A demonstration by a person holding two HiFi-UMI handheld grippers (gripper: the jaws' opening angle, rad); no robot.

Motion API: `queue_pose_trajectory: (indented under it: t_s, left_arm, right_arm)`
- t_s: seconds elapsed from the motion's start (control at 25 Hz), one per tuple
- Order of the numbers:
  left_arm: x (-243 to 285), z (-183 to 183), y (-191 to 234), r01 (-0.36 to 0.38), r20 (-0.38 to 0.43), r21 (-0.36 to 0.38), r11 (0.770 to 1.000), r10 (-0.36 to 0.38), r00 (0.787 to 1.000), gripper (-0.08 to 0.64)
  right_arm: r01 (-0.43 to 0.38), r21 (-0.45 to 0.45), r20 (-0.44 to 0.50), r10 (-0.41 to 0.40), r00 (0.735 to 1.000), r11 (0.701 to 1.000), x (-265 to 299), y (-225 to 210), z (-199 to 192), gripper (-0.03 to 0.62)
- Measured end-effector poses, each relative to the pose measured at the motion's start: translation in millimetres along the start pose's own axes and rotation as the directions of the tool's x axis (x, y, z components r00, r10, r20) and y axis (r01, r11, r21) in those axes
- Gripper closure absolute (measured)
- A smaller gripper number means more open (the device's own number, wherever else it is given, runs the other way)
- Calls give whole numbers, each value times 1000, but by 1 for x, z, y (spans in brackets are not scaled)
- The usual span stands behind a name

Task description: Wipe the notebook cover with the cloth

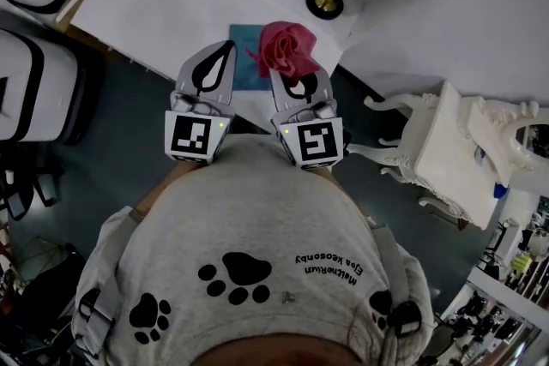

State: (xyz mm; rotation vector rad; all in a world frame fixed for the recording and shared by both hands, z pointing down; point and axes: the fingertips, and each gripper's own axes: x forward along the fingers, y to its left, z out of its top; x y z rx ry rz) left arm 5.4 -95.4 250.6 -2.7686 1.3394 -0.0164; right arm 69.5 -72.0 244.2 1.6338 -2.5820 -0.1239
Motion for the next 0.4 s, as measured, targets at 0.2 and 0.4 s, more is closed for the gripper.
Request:
queue_pose_trajectory:
  t_s: [0.2, 0.4]
  left_arm:
    - [0, 1, -1, -11, 1, 9, 1000, 11, 1000, 563]
    - [2, 3, -9, -13, 14, 16, 1000, 13, 1000, 563]
  right_arm:
    - [-12, -13, 12, 12, 1000, 1000, -1, -3, 1, 522]
    - [-16, -3, 33, 16, 999, 1000, -4, -8, 3, 522]
